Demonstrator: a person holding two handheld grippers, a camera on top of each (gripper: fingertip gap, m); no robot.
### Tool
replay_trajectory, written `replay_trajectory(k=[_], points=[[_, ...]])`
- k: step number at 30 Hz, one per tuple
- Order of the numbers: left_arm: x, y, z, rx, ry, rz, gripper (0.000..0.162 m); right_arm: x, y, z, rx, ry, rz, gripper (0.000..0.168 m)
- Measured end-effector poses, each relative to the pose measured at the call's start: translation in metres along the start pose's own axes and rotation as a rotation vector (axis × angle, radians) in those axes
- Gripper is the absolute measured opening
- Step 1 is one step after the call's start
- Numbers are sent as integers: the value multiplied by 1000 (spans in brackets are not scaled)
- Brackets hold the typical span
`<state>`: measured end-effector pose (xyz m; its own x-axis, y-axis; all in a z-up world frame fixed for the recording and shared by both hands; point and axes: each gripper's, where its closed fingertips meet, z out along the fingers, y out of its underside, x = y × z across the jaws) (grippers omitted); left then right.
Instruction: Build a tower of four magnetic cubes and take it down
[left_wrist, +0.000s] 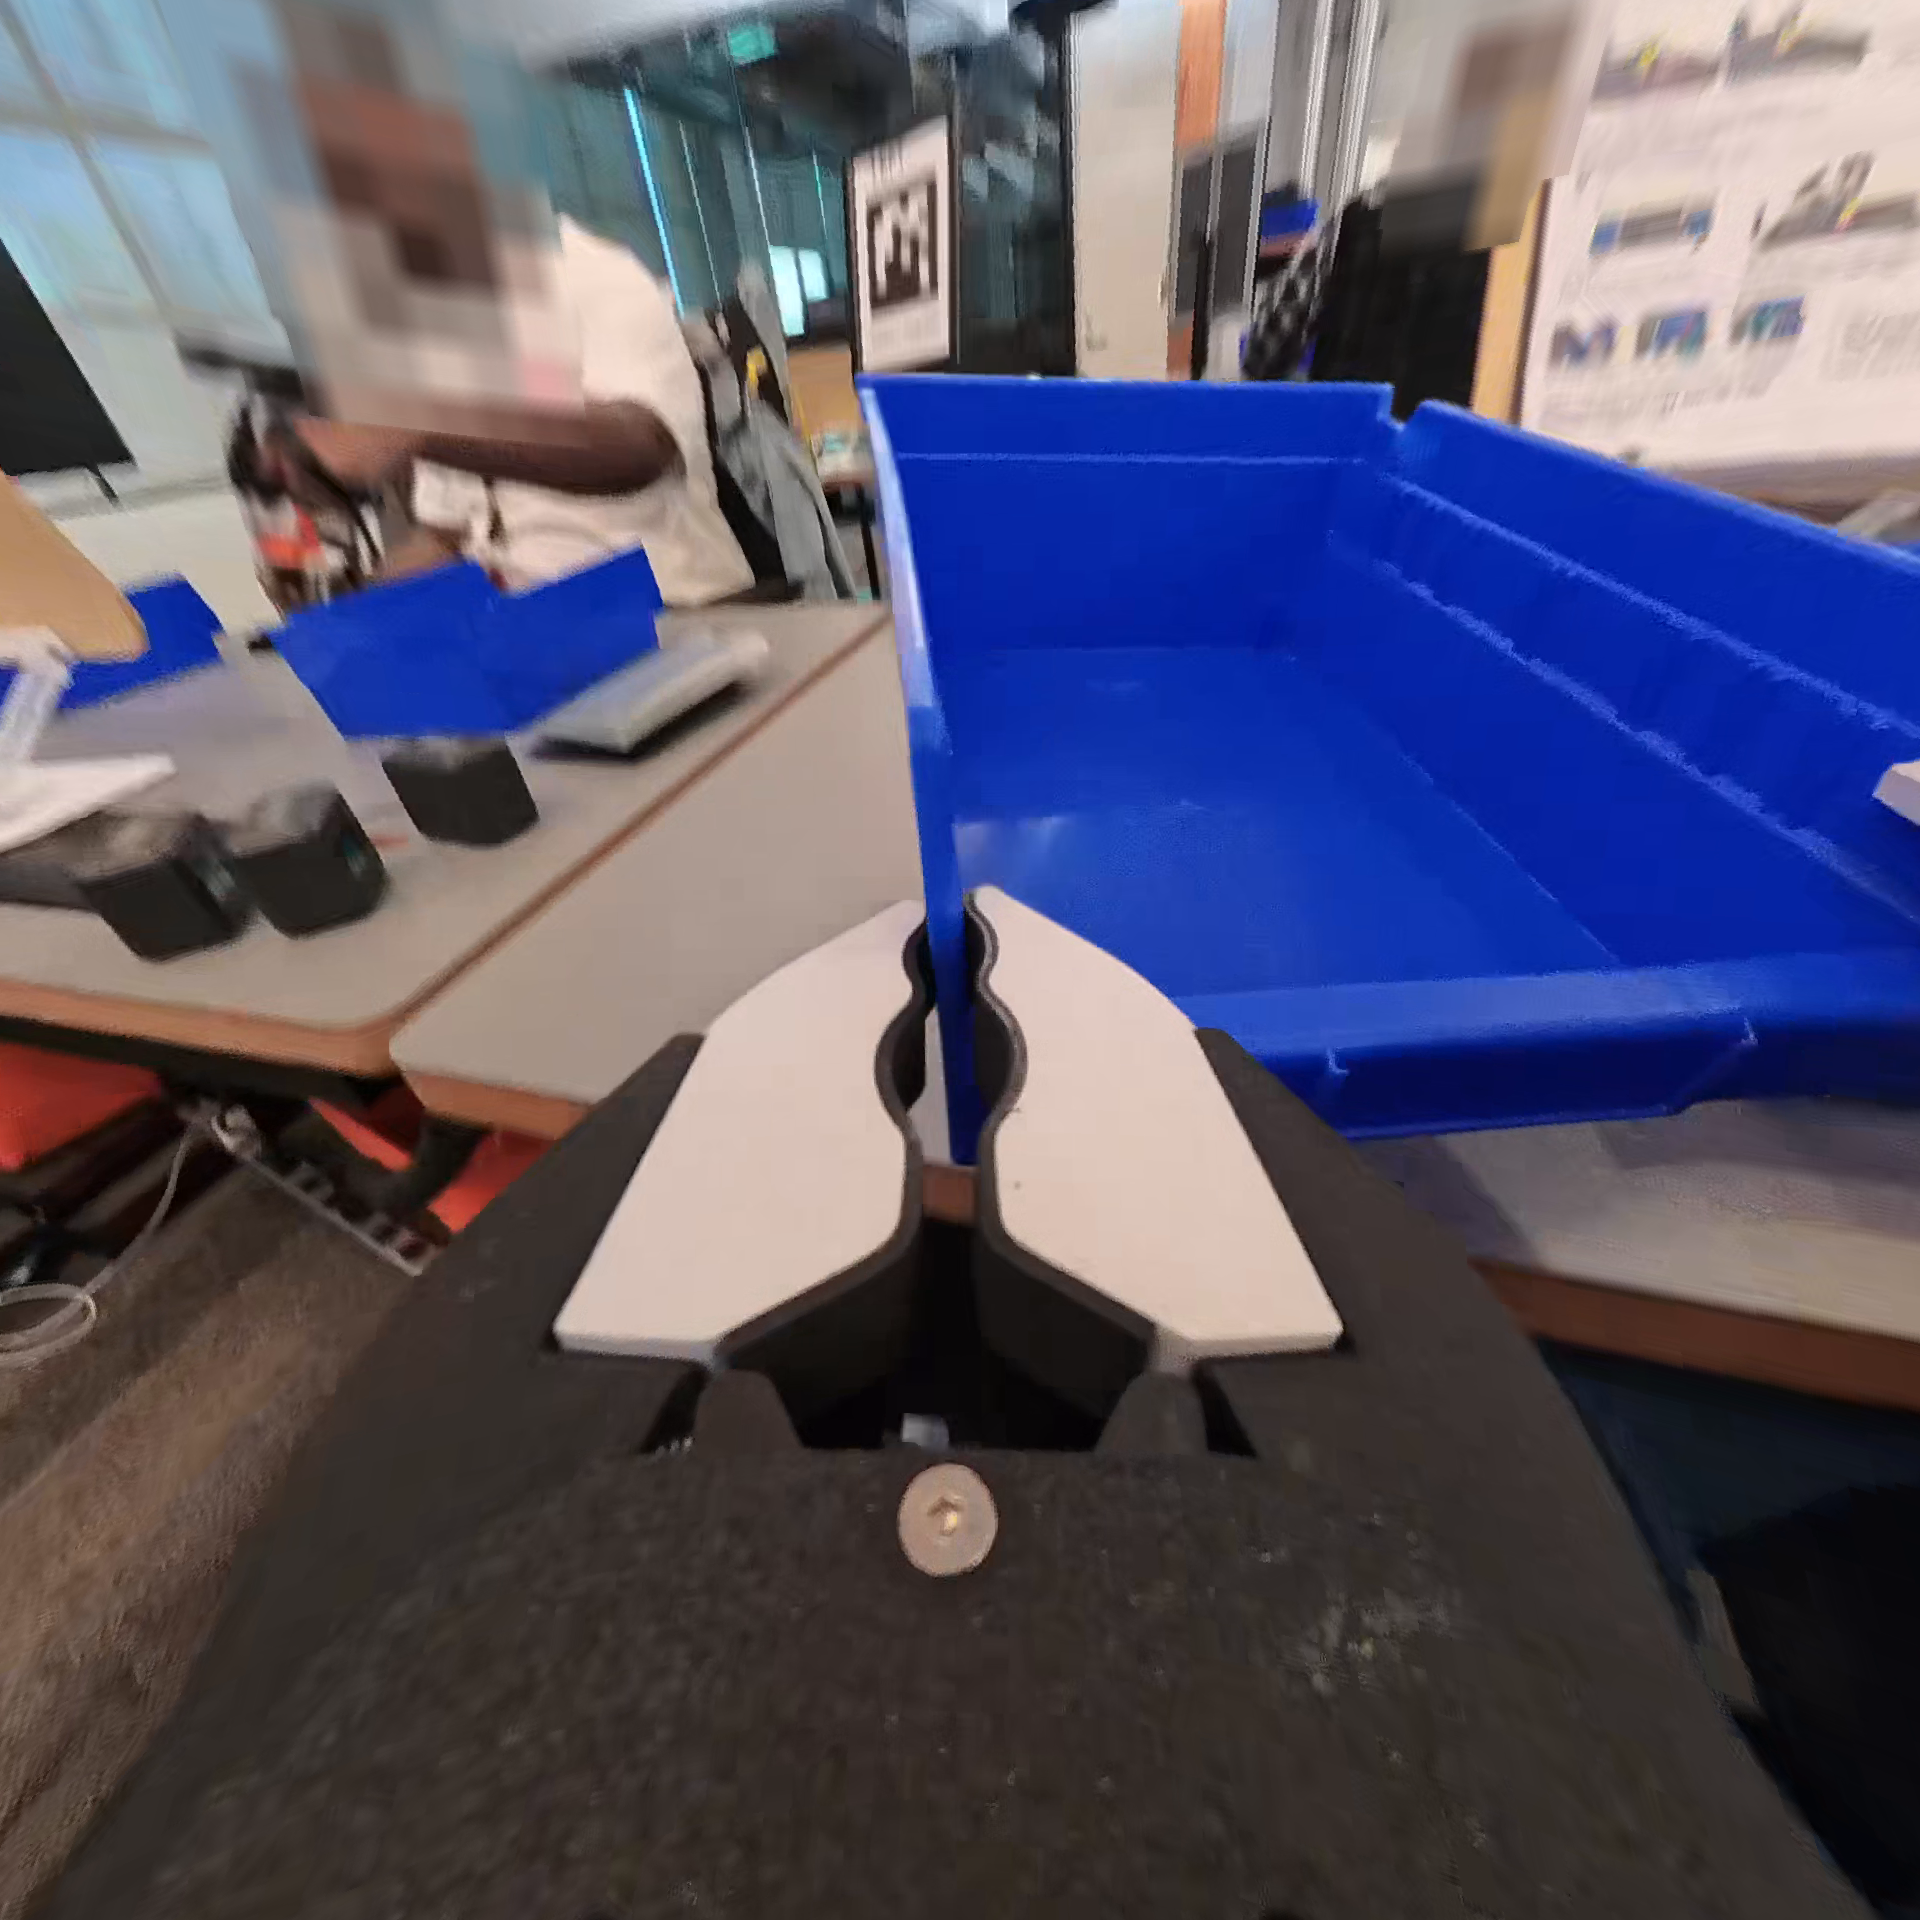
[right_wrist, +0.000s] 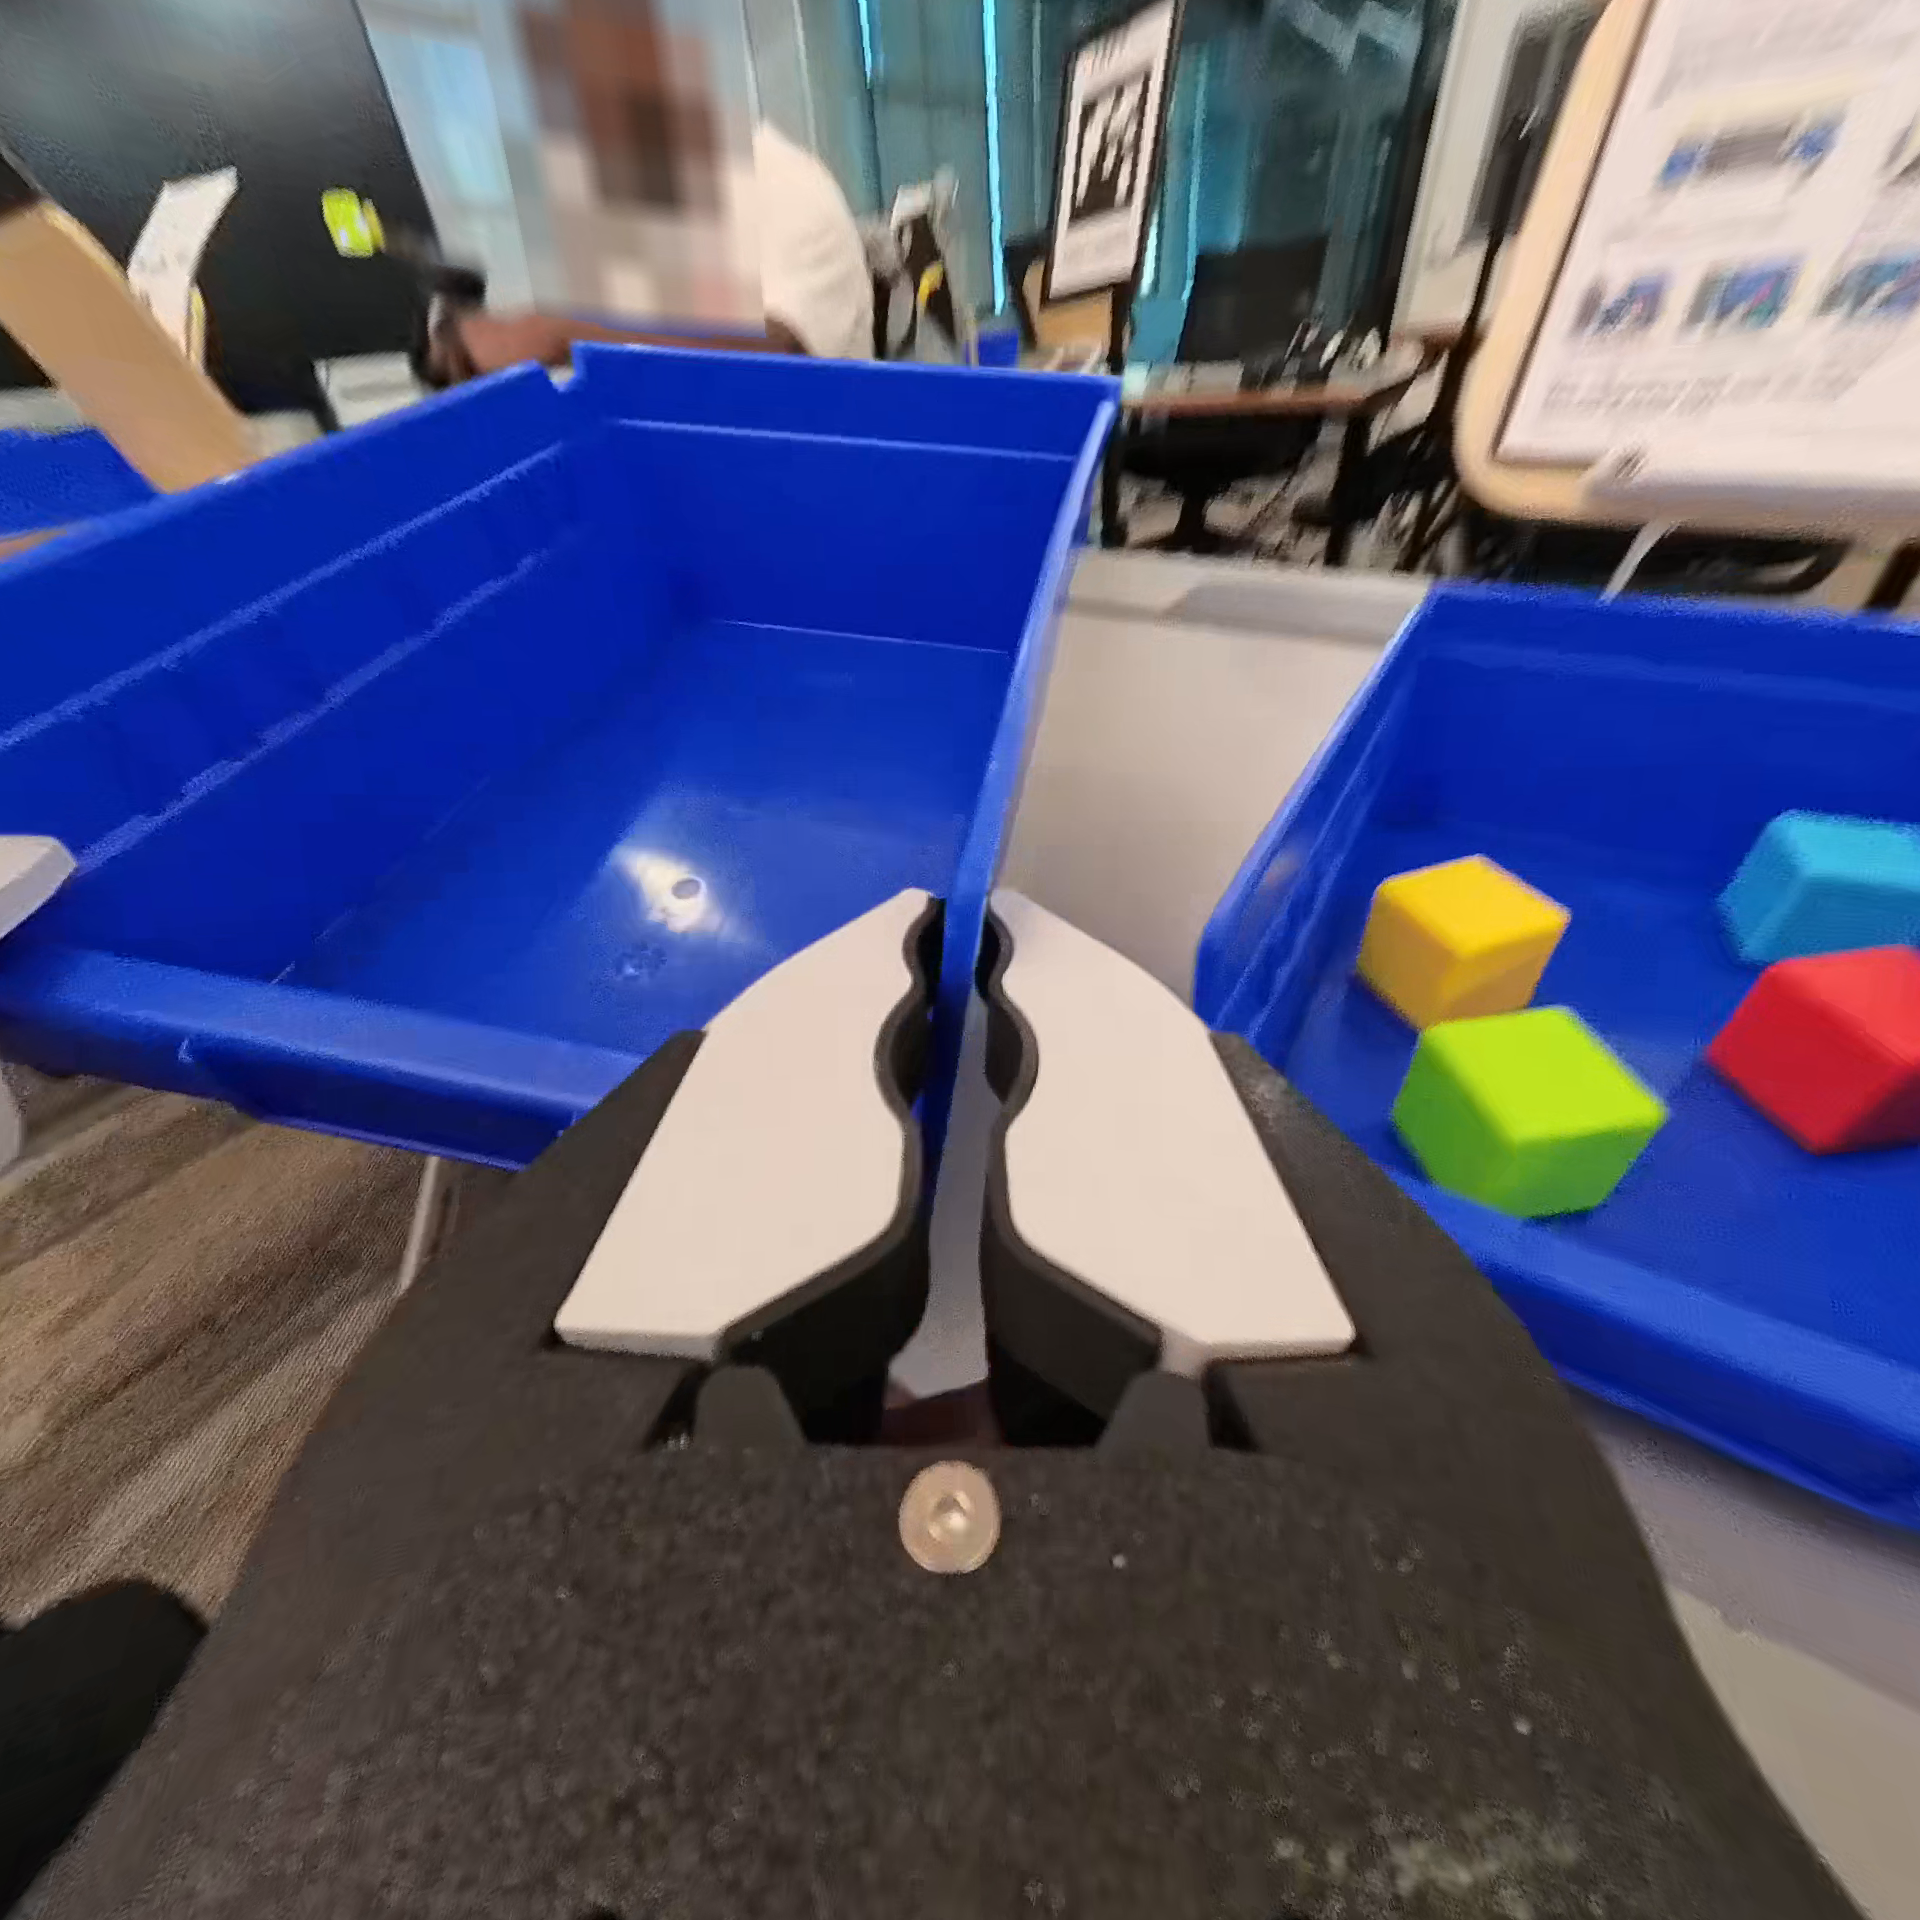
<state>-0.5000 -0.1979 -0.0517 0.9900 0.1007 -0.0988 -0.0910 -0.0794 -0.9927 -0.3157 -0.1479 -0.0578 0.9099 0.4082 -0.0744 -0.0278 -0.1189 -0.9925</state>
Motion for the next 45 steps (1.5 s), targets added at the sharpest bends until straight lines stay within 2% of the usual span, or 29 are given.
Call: replay_trajectory(k=[4, 8, 12, 17, 19, 22, 25, 28, 32, 35, 39, 42, 45], points=[[29, -64, 0, 159, 45, -4, 2, 29, -64, -26, 167, 54, -26, 5], [97, -119, 13, 268, 184, 6, 3, 95, -116, -59, 272, 173, -33, 5], [193, -143, 29, 271, 361, -25, 3, 181, -141, -104, 294, 329, -44, 4], [346, -153, 36, 242, 568, -68, 5, 317, -147, -164, 235, 527, 11, 3], [407, -148, 35, 223, 607, -67, 5, 369, -140, -191, 203, 597, 47, 3], [491, -123, 35, 142, 665, -76, 4, 435, -122, -228, 156, 675, 45, 3], [558, -88, 28, 47, 708, -65, 4, 492, -84, -255, 97, 726, 96, 3], [599, -57, 22, -7, 720, -7, 5, 533, -34, -266, 46, 703, 203, 3], [621, -23, 19, -69, 756, 35, 6, 557, 12, -265, -1, 655, 300, 3], [631, -1, 22, -160, 796, 45, 8, 567, 16, -261, -39, 681, 265, 3], [640, 8, 22, -236, 887, 70, 14, 583, 29, -253, -46, 679, 294, 4], [646, 19, 15, -359, 1009, 33, 19, 591, 45, -251, -98, 669, 400, 6], [642, 18, 9, -425, 1092, -36, 19, 592, 46, -248, -78, 610, 460, 6]])
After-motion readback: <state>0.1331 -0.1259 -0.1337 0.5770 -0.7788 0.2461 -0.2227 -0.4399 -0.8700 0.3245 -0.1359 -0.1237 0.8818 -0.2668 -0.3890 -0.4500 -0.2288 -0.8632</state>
